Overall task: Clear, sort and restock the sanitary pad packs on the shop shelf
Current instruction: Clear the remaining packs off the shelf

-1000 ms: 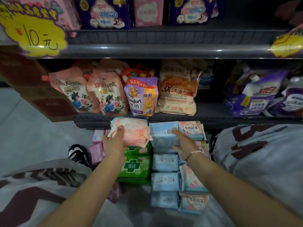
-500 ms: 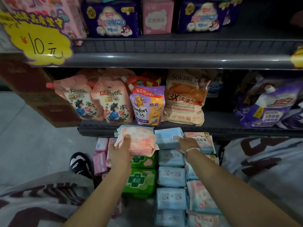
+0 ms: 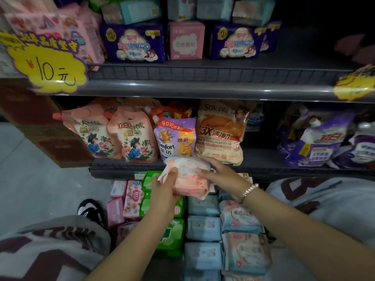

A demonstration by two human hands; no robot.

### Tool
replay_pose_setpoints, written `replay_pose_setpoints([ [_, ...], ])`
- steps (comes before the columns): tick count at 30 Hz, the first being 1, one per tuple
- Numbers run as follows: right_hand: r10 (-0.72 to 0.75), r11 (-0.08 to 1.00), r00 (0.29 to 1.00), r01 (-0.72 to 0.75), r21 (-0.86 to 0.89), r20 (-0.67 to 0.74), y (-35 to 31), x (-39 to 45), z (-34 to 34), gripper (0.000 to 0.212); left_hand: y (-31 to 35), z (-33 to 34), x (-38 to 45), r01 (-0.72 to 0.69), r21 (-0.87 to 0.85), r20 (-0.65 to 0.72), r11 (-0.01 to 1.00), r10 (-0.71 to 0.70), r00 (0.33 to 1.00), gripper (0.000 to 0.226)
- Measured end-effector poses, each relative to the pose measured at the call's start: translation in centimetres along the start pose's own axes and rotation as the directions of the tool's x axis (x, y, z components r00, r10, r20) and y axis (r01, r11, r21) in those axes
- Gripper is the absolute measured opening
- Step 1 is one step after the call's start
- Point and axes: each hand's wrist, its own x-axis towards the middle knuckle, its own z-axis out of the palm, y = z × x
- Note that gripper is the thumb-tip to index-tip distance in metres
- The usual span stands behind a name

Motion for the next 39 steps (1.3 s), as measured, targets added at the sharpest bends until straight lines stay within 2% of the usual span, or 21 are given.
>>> replay_pose_setpoints([
  [3,-0.001,1.000,0.998,0.000,0.017,0.068,-0.8,-1.3,-2.1,0.084,0.5,1.1,-0.6,-0.022,0.027,0.160,0.999,0.017,0.987,0.050],
  [4,0.013,1.000,0.998,-0.014,0.017,0.068,-1.0,-1.5,-2.8,0.081,0.7,1.4,-0.9,-0.021,0.063,0.228,0.998,0.006,0.974,0.053],
  [6,0.057,0.998,0.995,-0.059,0.023,0.078,-1.8,-2.1,-4.2,0.053,1.5,1.9,-1.3,-0.034,0.202,0.351,0.979,-0.040,0.936,0.063],
  [7,0.097,0.993,0.991,-0.103,0.062,0.096,-1.9,-2.3,-4.9,0.047,1.9,1.9,-1.3,-0.058,0.281,0.398,0.958,-0.061,0.915,0.066],
  [8,0.141,0.983,0.984,-0.152,0.104,0.107,-1.9,-2.3,-5.5,0.050,2.3,1.9,-1.4,-0.084,0.339,0.431,0.937,-0.076,0.899,0.065],
  [10,0.216,0.956,0.967,-0.238,0.173,0.137,-1.6,-2.3,-6.5,0.063,2.8,1.9,-1.3,-0.178,0.435,0.449,0.883,-0.041,0.892,0.054],
  [13,0.225,0.925,0.959,-0.265,0.272,0.170,-0.9,-2.0,-6.9,0.071,3.3,2.2,-1.3,-0.297,0.555,0.404,0.778,0.060,0.913,0.037],
  [17,0.169,0.909,0.942,-0.263,0.325,0.289,0.0,-1.7,-6.5,0.081,3.1,2.7,-0.9,-0.356,0.705,0.304,0.613,0.193,0.933,0.037],
  [19,0.146,0.898,0.933,-0.265,0.352,0.329,0.1,-1.8,-6.2,0.084,2.8,2.9,-0.5,-0.327,0.733,0.226,0.597,0.241,0.944,0.045],
  [20,0.154,0.896,0.938,-0.265,0.357,0.312,0.3,-1.8,-6.1,0.083,2.7,3.0,-0.4,-0.307,0.717,0.206,0.626,0.231,0.951,0.048],
  [24,0.203,0.891,0.957,-0.268,0.366,0.206,1.3,-2.0,-6.3,0.078,1.4,3.9,0.2,-0.109,0.493,0.271,0.863,-0.033,0.962,0.080],
  [25,0.243,0.883,0.953,-0.295,0.364,0.181,1.5,-2.2,-6.6,0.077,1.0,4.1,0.3,-0.066,0.453,0.290,0.889,-0.077,0.954,0.089],
  [27,0.360,0.887,0.929,-0.371,0.276,0.090,2.0,-2.7,-7.2,0.076,-0.1,4.6,0.5,-0.035,0.474,0.289,0.880,-0.118,0.950,0.101],
  [29,0.417,0.904,0.908,-0.409,0.126,-0.045,3.3,-3.2,-7.8,0.065,-1.6,4.9,0.3,-0.037,0.543,0.268,0.839,-0.131,0.955,0.090],
  [31,0.456,0.890,0.881,-0.452,0.061,-0.127,5.0,-4.2,-8.0,0.058,-3.4,4.7,0.0,0.006,0.582,0.236,0.813,-0.176,0.956,0.072],
  [35,0.561,0.827,0.827,-0.559,0.061,-0.025,8.3,-6.8,-7.7,0.048,-7.7,4.0,-1.2,0.137,0.635,0.223,0.760,-0.350,0.910,0.059],
  [37,0.573,0.819,0.819,-0.569,0.079,-0.036,9.8,-7.5,-7.6,0.041,-9.8,4.1,-1.4,0.168,0.675,0.177,0.719,-0.379,0.908,0.054],
  [39,0.555,0.828,0.828,-0.542,0.140,-0.078,10.9,-7.5,-7.8,0.036,-11.1,4.8,-1.1,0.207,0.660,0.162,0.722,-0.406,0.900,0.057],
])
